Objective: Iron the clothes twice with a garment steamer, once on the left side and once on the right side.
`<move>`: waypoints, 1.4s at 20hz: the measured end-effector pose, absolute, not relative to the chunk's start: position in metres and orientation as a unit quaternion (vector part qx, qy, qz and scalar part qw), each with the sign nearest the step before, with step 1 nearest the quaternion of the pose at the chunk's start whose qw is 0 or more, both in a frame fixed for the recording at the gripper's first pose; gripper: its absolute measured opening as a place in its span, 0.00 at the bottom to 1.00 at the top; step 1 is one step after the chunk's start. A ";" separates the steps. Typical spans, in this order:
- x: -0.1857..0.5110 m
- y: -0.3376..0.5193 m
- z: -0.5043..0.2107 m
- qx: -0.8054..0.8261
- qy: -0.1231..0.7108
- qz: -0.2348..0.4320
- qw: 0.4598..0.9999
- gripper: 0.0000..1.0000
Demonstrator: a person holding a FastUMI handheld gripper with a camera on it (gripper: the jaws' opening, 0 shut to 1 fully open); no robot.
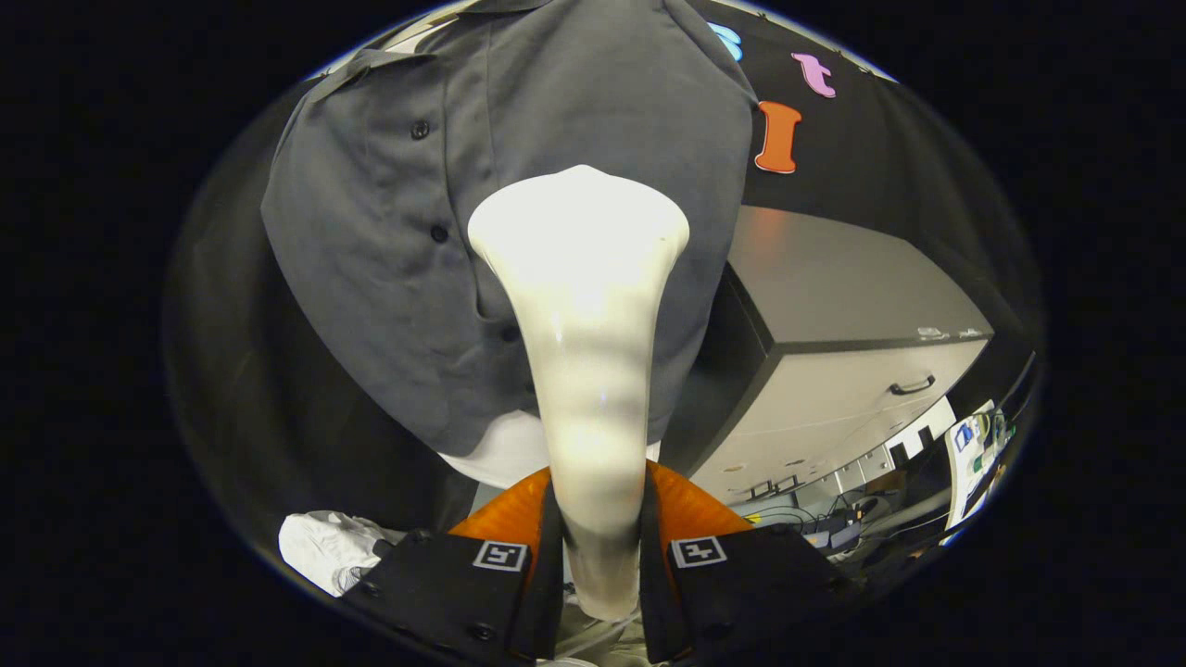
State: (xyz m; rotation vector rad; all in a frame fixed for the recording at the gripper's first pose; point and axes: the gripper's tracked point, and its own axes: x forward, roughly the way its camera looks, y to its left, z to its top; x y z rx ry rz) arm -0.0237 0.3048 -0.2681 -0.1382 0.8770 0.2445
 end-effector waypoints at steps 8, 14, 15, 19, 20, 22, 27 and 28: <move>-0.006 0.352 -0.201 -0.069 0.370 0.143 0.915 0.43; -0.003 0.392 -0.166 -0.070 0.342 0.164 0.922 0.43; -0.002 0.398 -0.161 -0.070 0.338 0.166 0.923 0.43; 0.000 0.424 -0.146 -0.074 0.327 0.179 0.925 0.42; -0.002 0.430 -0.144 -0.076 0.325 0.184 0.924 0.43; -0.003 0.445 -0.142 -0.079 0.323 0.194 0.923 0.42; 0.000 0.475 -0.142 -0.091 0.320 0.208 0.920 0.42; 0.000 0.478 -0.145 -0.092 0.321 0.208 0.919 0.42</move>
